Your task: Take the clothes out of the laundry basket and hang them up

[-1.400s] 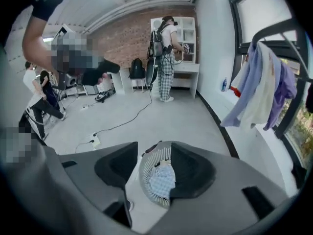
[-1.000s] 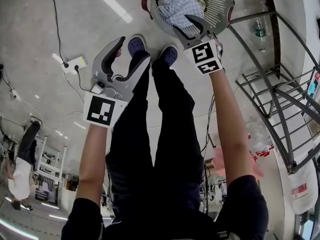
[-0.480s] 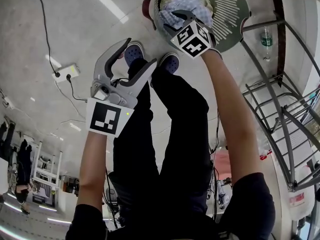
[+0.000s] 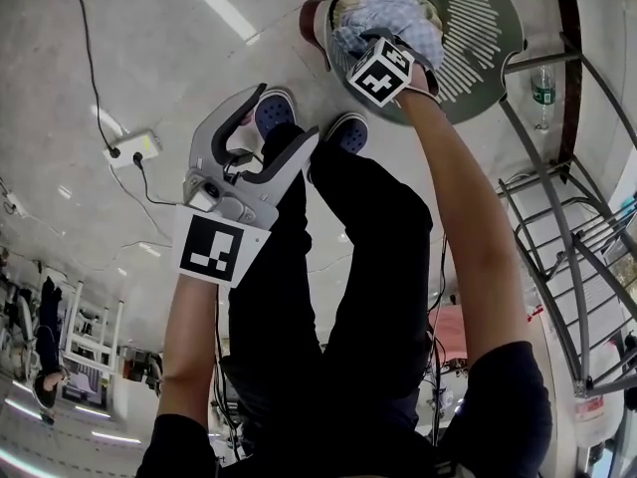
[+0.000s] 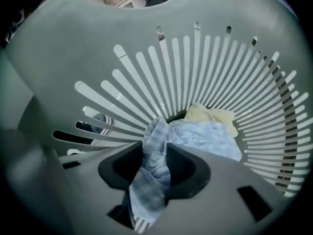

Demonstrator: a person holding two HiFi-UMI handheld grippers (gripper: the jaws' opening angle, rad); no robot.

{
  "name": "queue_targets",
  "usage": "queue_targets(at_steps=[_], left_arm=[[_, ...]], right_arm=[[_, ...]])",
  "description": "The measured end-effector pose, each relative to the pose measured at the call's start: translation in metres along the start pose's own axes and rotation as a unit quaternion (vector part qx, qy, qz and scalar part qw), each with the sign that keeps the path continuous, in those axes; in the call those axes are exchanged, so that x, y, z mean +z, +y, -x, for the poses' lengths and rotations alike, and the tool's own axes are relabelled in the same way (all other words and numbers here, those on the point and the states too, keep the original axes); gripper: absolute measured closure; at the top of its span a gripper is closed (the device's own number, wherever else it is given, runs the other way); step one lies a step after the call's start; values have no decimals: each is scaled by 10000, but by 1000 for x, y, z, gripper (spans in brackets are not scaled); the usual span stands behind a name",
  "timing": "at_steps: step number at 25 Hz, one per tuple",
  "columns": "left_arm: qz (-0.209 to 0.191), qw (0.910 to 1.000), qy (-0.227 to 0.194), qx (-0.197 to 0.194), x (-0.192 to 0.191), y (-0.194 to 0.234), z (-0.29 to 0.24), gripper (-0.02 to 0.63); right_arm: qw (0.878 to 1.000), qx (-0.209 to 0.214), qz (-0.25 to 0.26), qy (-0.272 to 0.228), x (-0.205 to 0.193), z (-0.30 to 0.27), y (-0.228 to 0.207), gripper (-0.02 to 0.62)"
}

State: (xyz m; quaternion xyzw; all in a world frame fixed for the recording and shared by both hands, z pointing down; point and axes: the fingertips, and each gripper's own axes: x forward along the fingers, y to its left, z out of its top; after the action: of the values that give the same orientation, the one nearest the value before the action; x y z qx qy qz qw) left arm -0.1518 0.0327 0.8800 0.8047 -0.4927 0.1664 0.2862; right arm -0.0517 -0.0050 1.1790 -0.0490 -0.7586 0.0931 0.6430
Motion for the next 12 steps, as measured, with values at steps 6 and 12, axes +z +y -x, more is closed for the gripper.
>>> queue_targets(at_steps=[6,12], left_arm=[[76,10000,29,-12,0,1,7,328],[173,9998,80,-64,22,-11,21,328]], right_arm=[[9979,-414,-445,-212,5,17,-12,568],[9851,-720,-1170,-1035,10,90,-17,571]])
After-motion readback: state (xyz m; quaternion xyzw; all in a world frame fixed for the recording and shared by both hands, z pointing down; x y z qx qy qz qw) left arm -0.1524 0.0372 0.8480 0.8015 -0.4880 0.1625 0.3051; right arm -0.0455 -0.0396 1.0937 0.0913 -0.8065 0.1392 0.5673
